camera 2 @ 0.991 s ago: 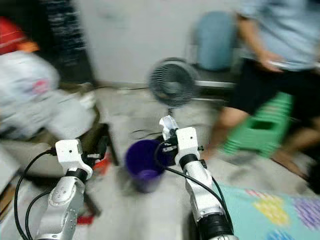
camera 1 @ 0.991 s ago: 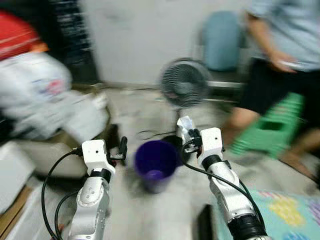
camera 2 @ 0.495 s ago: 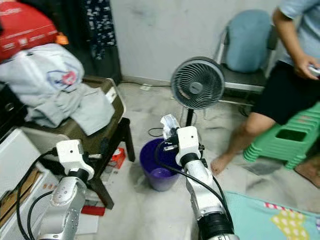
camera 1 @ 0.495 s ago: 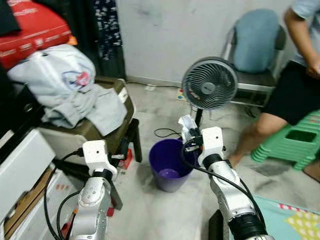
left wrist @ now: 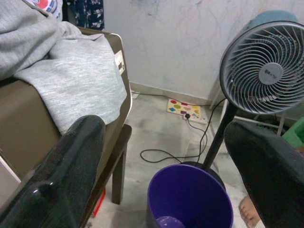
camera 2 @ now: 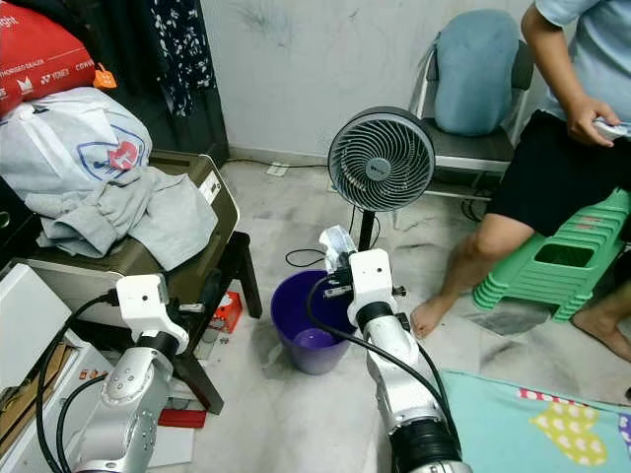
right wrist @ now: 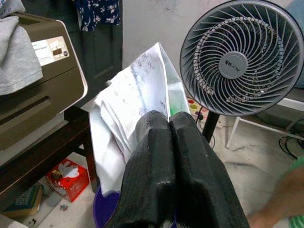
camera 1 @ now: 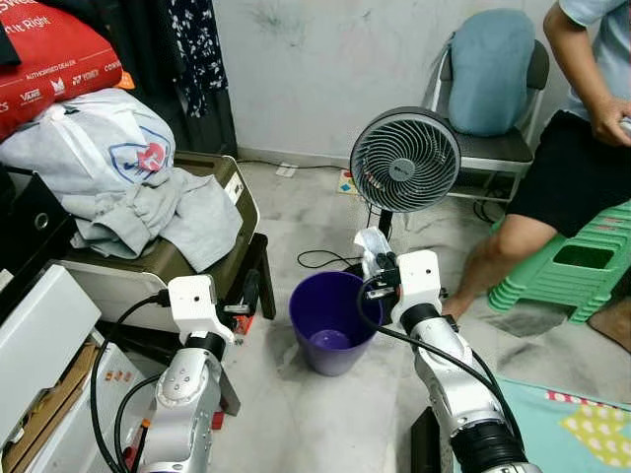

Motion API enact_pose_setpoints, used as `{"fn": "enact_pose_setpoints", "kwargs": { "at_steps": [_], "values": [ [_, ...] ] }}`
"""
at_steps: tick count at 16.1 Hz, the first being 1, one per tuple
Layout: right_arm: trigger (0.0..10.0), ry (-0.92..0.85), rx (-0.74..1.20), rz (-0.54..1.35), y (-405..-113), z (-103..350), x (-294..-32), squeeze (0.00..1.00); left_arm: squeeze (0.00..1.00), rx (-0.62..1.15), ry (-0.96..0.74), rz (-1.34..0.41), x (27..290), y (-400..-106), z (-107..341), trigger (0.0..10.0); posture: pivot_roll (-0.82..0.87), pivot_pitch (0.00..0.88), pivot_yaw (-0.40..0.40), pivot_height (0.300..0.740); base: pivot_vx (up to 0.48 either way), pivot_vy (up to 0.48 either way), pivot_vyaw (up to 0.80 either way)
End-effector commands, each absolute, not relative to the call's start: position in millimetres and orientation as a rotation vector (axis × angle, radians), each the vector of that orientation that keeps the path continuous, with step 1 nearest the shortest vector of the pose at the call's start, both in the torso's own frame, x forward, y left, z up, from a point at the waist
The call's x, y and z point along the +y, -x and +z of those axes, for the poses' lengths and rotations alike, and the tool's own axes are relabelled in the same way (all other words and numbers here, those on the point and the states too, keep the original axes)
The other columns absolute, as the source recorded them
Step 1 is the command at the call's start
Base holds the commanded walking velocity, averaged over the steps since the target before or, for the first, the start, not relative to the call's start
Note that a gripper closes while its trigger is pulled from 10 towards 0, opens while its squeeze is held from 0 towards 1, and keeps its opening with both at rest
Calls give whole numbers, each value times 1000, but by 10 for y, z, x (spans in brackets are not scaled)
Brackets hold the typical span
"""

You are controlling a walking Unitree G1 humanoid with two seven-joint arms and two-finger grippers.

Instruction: Clean up the room

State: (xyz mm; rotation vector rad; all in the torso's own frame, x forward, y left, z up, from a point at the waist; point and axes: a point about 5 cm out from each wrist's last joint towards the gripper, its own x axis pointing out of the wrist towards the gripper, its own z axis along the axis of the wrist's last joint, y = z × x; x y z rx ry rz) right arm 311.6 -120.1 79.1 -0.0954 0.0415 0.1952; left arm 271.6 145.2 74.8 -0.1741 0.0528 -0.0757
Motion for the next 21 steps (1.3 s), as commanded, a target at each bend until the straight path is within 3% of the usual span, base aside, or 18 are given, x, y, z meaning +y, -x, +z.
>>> {"fn": "enact_pose_setpoints", "kwargs": {
  "at_steps": [1,21],
  "values": [
    [10000,99,23,190,-3141,832,-1212,0,0,41,175,-85,1444,-2729,781,10000,-58,0,-17,740,0,0,0],
    [10000,106,39,195,-3128,790,-1212,0,0,47,174,-86,1430,-2737,773,10000,-58,0,-21,740,281,0,0]
  ]
}}
